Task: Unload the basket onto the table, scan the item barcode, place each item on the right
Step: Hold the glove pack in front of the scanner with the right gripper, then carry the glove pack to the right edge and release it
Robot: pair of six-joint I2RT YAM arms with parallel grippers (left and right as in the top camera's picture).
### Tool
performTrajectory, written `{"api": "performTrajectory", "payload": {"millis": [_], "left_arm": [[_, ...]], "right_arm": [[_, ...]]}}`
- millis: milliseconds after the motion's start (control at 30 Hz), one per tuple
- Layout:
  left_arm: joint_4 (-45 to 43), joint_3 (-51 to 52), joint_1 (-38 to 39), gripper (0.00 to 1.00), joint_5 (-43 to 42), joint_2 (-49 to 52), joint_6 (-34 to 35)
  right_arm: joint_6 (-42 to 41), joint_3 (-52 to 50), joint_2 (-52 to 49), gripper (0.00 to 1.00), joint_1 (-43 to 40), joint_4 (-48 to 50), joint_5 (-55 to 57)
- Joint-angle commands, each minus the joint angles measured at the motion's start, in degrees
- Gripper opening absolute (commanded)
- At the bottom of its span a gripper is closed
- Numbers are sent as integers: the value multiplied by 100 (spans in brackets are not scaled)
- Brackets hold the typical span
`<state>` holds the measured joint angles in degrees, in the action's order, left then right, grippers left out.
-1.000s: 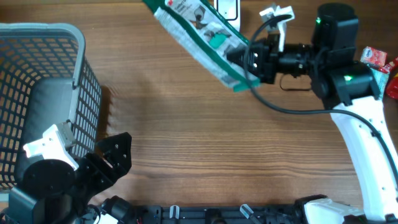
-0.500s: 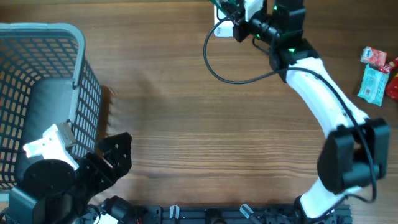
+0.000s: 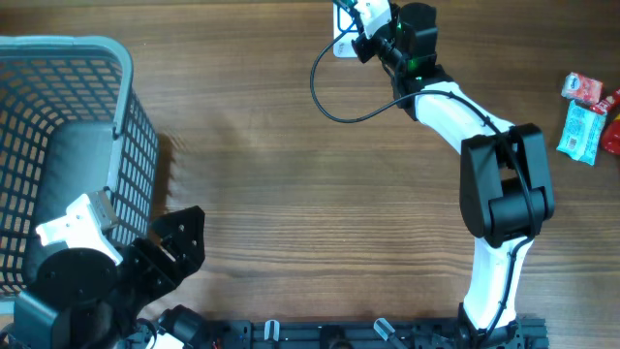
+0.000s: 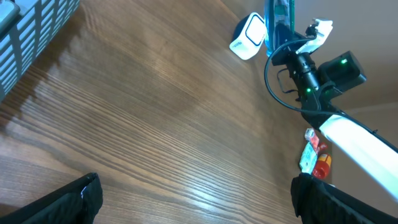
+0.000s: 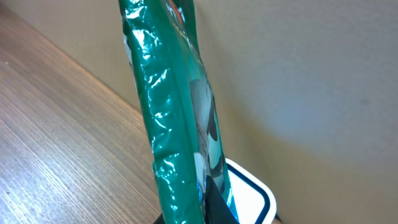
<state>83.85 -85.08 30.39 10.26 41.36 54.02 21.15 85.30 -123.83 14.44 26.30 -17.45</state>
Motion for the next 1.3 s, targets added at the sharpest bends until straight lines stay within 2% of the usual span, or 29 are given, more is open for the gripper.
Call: {"api": "performTrajectory", "payload": {"millis": [0,133,200,367,533,633,767,867,1000,1033,1067,1133,1267], "left_arm": [[4,0,35,100,96,31,-111],[4,0,35,100,96,31,-111],[4,0,35,100,96,31,-111],[4,0,35,100,96,31,-111],[4,0,35,100,96,31,-111],[4,0,35,100,96,31,-111],[4,0,35,100,94,31,-111],[4,0,35,100,96,31,-111],[4,0,35,100,94,31,-111],[4,0,35,100,96,31,-111],[4,0,35,100,96,31,-111],[2,0,35,100,96,31,-111],[4,0,35,100,96,31,-111]], "right_arm": [[-146,258,146,4,-4,96,271],[-511,258,815,4,-15,-859,1204],[-555,258,1248,4,-44,-1672,1906],[-1333,256,2179,5,-249,-3807,3705],[-1515,236,2503,4,-848,-5617,4170],[-1537,-57,2371,4,-1338,-5829,4153],[-1578,-695,1952,4,-2039,-5331,4142],[-1932,-1019,1530,4,-2535,-5104,4343],[-2223,-1093,1196,4,-3069,-5305,4358],[-2317,-1091,1200,26,-3119,-5368,4358],[-2391,-1091,1241,54,-3143,-5423,4358],[-2522,-1088,1429,100,-3126,-5567,4376],[-2603,-1045,2173,100,-2861,-5761,3799]]}}
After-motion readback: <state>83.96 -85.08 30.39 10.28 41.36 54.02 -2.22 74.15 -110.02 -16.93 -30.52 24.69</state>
